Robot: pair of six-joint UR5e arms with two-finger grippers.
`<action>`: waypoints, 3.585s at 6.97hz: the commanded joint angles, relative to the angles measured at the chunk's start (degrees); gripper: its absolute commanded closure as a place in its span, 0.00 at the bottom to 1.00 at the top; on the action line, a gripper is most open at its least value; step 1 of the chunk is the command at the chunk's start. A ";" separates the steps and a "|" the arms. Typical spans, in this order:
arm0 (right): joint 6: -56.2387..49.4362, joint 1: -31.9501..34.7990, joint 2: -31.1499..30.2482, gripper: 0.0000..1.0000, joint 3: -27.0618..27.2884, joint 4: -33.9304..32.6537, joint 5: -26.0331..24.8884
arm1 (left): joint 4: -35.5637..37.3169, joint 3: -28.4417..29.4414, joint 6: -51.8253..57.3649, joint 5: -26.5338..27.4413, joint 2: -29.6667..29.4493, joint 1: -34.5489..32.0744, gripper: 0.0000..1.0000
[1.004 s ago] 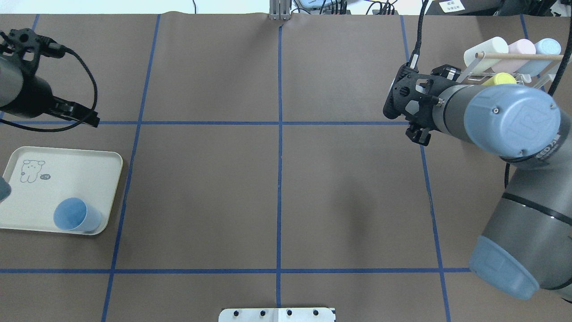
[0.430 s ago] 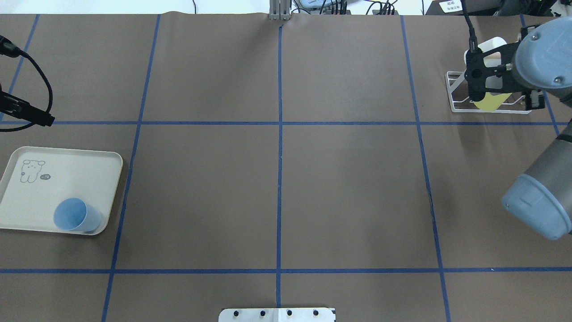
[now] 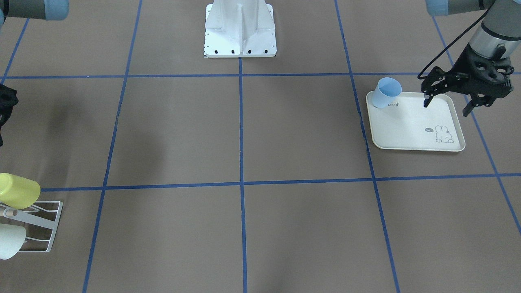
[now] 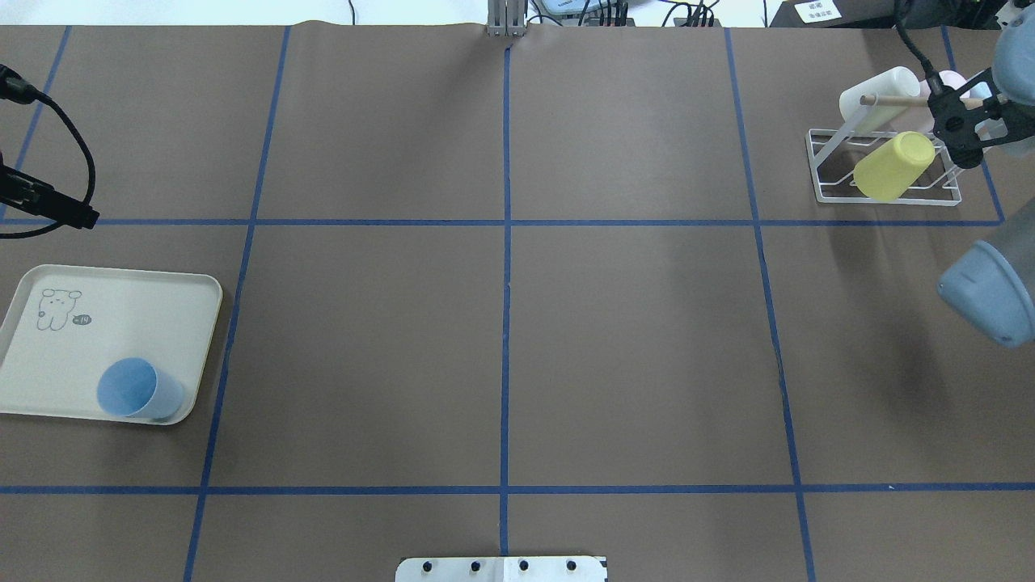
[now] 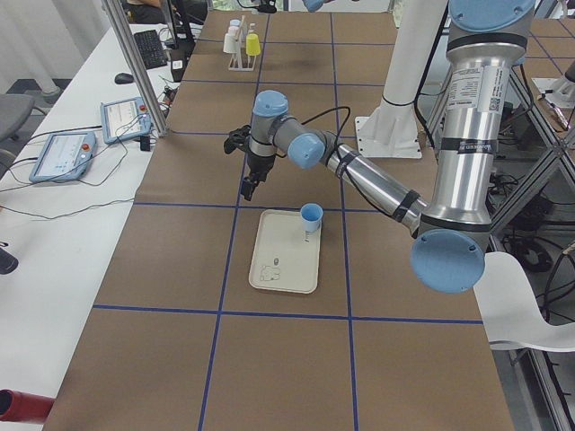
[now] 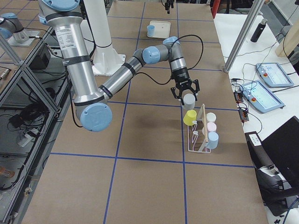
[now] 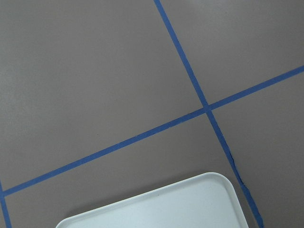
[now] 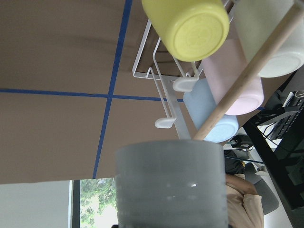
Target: Transfer IKEA cup to right arm and place on rack
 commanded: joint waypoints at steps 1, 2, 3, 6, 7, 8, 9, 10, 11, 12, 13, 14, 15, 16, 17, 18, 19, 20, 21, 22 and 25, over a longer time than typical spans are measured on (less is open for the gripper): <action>-9.37 3.67 -3.22 0.59 -9.27 15.98 -0.18 | -0.09 -0.02 -0.08 -0.01 -0.01 0.04 0.00; -6.55 3.52 -2.96 0.59 -9.91 16.48 -0.09 | -0.17 -0.20 -0.17 -0.09 -0.01 0.04 0.00; -1.39 1.61 -2.43 0.59 -10.27 16.48 0.26 | -0.18 -0.20 -0.17 -0.09 0.07 0.04 0.00; 2.35 -1.31 -1.81 0.59 -10.36 16.48 0.26 | -0.18 -0.29 -0.17 -0.09 0.07 0.04 0.00; 2.96 -1.66 -1.73 0.59 -10.27 16.48 0.35 | -0.18 -0.29 -0.17 -0.09 0.07 0.04 0.00; 3.14 -2.01 -1.29 0.59 -10.36 16.48 0.26 | -0.26 -0.29 -0.17 -0.09 0.07 0.04 0.00; 3.15 -2.45 -0.85 0.59 -10.53 16.48 0.26 | -0.18 -0.29 -0.17 -0.09 0.07 0.04 0.00; 3.15 -2.72 -0.85 0.58 -10.97 16.57 0.26 | -0.26 -0.37 -0.17 -0.09 0.07 0.04 0.00; 2.97 -3.24 -0.76 0.56 -11.41 16.57 0.17 | -0.26 -0.20 -0.17 -0.09 0.07 0.13 0.00; 2.71 -3.25 -0.76 0.55 -12.28 16.66 0.09 | -0.44 -0.11 -1.39 -0.09 0.07 0.22 0.00; 2.27 -3.33 -0.76 0.55 -12.38 16.66 0.00 | -0.53 -0.11 -2.62 -0.09 -0.01 0.39 0.00; 2.09 -3.60 -0.67 0.54 -13.08 16.66 0.00 | -0.53 -0.20 -2.63 -0.09 -0.01 0.40 0.00; 2.09 -3.86 -0.67 0.53 -13.61 16.66 -0.09 | -0.53 -0.03 -2.63 -0.09 -0.01 0.40 0.00; 1.83 -3.86 -0.67 0.53 -13.70 16.66 -0.09 | -0.53 -0.11 -2.63 -0.09 -0.01 0.40 0.00; 1.48 -3.86 -0.67 0.53 -13.70 16.66 -0.18 | -0.53 -0.11 -2.72 -0.09 -0.01 0.40 0.00; 1.39 -3.86 -0.67 0.51 -13.70 16.66 -0.35 | -0.53 -0.11 -2.72 -0.09 -0.01 0.40 0.00; 1.39 -4.12 -0.67 0.51 -14.13 16.66 -1.40 | -0.53 -0.11 -2.72 -0.09 -0.01 0.40 0.00; 1.39 -4.39 0.03 0.50 -14.83 16.57 -2.02 | -0.53 -0.02 -2.72 -0.09 -0.01 0.40 0.00; 1.39 -4.56 0.90 0.46 -16.15 16.57 -2.02 | -0.53 -0.11 -2.72 -0.09 -0.01 0.40 0.00; 0.69 -4.57 1.96 0.34 -16.68 16.57 -2.02 | -0.53 -0.02 -2.72 -0.09 -0.01 0.40 0.00; -5.03 -4.39 4.16 0.01 -17.39 16.57 -1.94 | -0.61 -0.02 -2.72 -0.18 -0.01 0.40 0.00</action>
